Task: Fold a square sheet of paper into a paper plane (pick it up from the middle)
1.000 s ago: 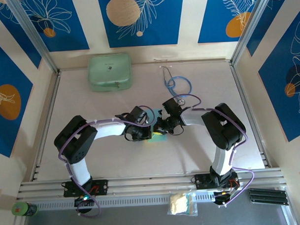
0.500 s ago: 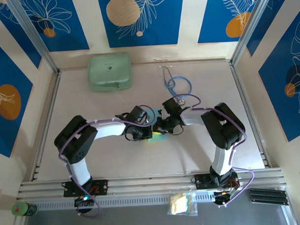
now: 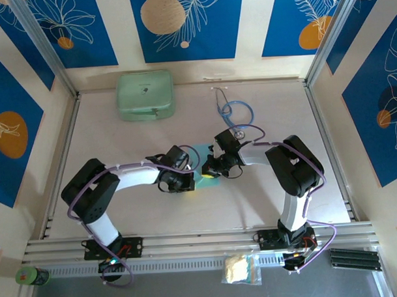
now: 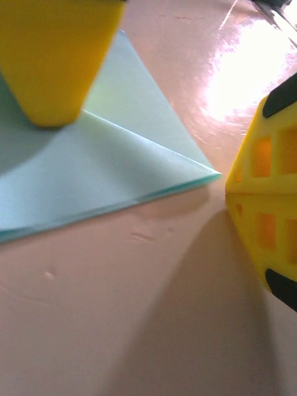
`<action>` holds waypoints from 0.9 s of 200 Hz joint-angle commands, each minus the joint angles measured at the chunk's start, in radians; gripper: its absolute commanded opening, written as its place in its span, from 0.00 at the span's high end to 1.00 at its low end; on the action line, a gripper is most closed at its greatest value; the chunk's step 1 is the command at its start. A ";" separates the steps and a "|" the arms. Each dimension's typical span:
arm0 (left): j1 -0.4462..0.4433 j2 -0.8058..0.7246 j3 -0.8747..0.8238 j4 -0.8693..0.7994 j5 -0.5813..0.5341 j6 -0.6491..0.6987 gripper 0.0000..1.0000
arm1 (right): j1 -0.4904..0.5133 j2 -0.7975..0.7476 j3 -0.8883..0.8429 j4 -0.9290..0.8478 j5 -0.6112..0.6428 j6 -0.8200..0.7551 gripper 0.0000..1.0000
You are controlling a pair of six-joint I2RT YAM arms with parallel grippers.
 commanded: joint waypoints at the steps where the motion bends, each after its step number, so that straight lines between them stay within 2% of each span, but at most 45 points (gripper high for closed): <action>1: 0.000 -0.037 0.057 -0.046 -0.001 0.005 1.00 | -0.012 0.046 -0.019 -0.052 0.073 0.003 1.00; 56: 0.005 0.078 0.094 0.113 -0.038 -0.071 1.00 | -0.011 0.049 -0.019 -0.038 0.060 0.015 1.00; 106: 0.008 0.117 0.094 0.067 -0.084 -0.051 1.00 | -0.012 0.031 0.003 -0.037 0.040 0.011 1.00; 147: 0.008 0.122 0.073 0.051 -0.087 -0.045 1.00 | -0.005 -0.015 0.015 -0.029 0.033 -0.013 1.00; 180: 0.008 0.126 0.076 0.050 -0.084 -0.042 1.00 | 0.013 0.005 0.008 -0.029 0.027 -0.016 1.00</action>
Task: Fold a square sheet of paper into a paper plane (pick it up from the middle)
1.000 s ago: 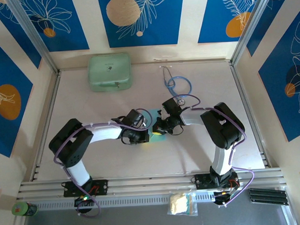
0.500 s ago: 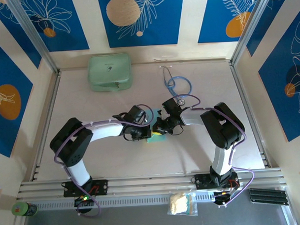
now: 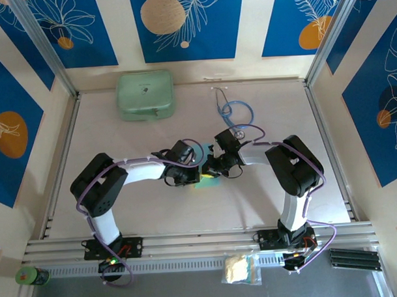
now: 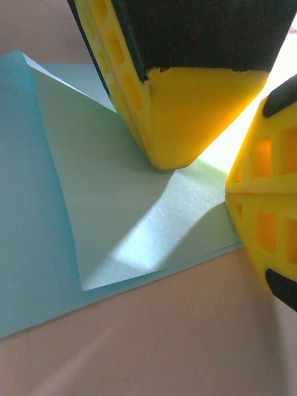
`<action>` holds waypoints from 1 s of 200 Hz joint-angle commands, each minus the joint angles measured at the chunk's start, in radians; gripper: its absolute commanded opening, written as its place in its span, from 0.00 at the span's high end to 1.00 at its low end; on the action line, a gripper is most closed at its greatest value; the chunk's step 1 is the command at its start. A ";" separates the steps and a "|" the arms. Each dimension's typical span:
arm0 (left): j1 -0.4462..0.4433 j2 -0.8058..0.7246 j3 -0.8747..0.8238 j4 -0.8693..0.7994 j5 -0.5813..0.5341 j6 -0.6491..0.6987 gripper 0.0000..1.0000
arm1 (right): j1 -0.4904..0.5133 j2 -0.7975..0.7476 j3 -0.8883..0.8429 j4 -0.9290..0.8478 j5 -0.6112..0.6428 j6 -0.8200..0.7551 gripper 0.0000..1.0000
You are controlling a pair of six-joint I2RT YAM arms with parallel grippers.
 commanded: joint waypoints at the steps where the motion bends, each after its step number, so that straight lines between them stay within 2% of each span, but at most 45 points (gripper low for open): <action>1: 0.005 0.026 -0.011 -0.046 -0.031 0.014 1.00 | 0.011 0.005 0.004 -0.028 0.031 -0.015 1.00; 41: 0.005 0.028 -0.016 -0.069 -0.033 0.017 1.00 | -0.003 0.026 -0.005 -0.030 0.072 -0.013 1.00; 87: 0.006 0.029 -0.040 -0.109 -0.038 0.020 1.00 | -0.117 0.055 0.021 -0.028 0.097 -0.049 1.00; 137: 0.006 0.033 -0.052 -0.102 -0.027 0.021 1.00 | -0.224 0.091 0.069 -0.030 0.052 -0.038 1.00; 176: 0.006 0.047 -0.022 -0.117 -0.012 0.042 1.00 | -0.259 0.078 0.104 -0.060 0.066 -0.057 1.00; 200: 0.007 0.009 0.008 -0.136 -0.027 0.061 1.00 | -0.247 0.082 0.100 -0.069 0.049 -0.058 1.00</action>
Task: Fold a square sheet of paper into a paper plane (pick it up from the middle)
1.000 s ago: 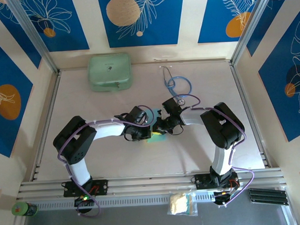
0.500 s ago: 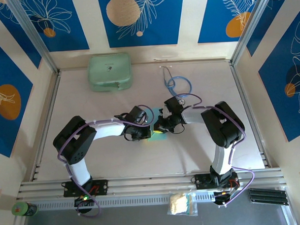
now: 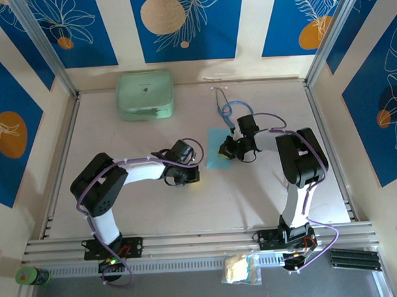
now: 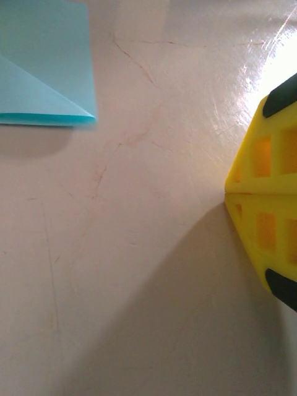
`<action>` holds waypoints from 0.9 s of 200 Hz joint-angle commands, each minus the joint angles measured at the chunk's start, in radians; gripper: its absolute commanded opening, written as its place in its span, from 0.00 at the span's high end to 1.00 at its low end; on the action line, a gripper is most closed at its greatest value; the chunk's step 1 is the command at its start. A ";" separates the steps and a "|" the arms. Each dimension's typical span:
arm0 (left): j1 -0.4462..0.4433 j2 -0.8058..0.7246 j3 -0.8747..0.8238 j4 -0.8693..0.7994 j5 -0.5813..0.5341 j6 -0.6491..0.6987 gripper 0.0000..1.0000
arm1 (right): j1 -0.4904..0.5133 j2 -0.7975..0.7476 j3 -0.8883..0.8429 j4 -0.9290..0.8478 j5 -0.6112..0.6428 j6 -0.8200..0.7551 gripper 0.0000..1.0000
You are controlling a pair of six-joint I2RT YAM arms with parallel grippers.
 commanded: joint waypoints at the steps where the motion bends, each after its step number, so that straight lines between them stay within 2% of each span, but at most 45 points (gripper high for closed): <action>1: 0.006 0.004 0.008 -0.149 -0.010 0.039 1.00 | 0.015 0.021 0.003 -0.054 0.016 -0.018 1.00; 35: 0.007 -0.048 0.018 -0.062 0.000 0.024 1.00 | 0.090 -0.004 -0.076 -0.008 -0.010 0.044 1.00; 66: 0.011 -0.020 0.014 0.040 0.032 -0.016 0.99 | 0.168 -0.050 -0.131 0.024 0.002 0.102 1.00; 99: 0.020 0.009 0.017 0.045 0.020 -0.025 0.99 | 0.215 -0.070 -0.141 0.030 0.016 0.117 1.00; 145: 0.022 0.057 0.014 -0.012 0.015 -0.022 1.00 | 0.219 -0.061 -0.131 0.026 0.026 0.089 1.00; 180: 0.022 0.077 -0.002 -0.101 0.006 -0.012 1.00 | 0.160 -0.047 -0.139 0.095 0.040 0.041 1.00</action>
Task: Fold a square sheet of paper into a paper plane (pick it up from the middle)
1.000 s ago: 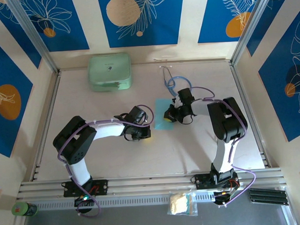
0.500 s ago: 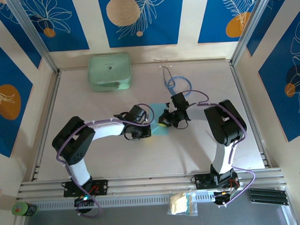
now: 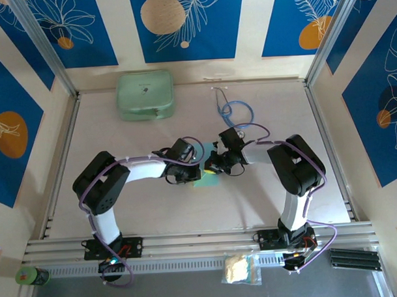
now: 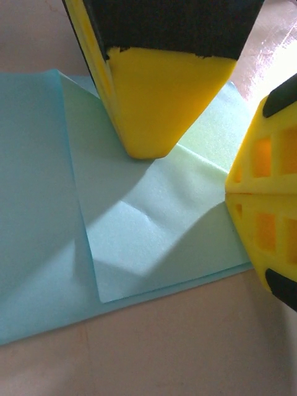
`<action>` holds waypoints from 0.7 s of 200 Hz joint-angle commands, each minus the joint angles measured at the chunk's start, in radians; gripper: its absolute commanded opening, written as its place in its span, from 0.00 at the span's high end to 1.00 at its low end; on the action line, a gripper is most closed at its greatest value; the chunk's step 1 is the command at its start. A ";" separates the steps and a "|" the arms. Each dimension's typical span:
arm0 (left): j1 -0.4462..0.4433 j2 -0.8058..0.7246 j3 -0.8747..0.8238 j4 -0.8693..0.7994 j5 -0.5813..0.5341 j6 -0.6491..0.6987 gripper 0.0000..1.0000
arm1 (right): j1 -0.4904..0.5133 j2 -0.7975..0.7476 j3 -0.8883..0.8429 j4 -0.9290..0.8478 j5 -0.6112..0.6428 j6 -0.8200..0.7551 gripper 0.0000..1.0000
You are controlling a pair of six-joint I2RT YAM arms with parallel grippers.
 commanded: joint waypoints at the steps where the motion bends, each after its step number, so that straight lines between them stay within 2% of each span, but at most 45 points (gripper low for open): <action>1: 0.005 0.051 -0.022 -0.127 -0.012 0.008 1.00 | -0.052 0.017 -0.025 0.021 0.049 -0.044 1.00; 69: 0.006 0.070 -0.040 -0.136 0.011 0.016 1.00 | -0.192 0.057 0.039 0.038 0.038 -0.102 1.00; 101: 0.005 0.049 0.010 -0.132 0.035 0.030 1.00 | -0.200 -0.022 0.053 -0.015 0.062 -0.118 1.00; 120: 0.005 0.002 0.058 -0.124 0.045 0.032 1.00 | -0.190 -0.102 0.024 -0.039 0.070 -0.098 0.96; 140: 0.008 -0.045 0.098 -0.112 0.028 0.030 0.85 | -0.165 -0.166 -0.015 -0.075 0.081 -0.057 0.89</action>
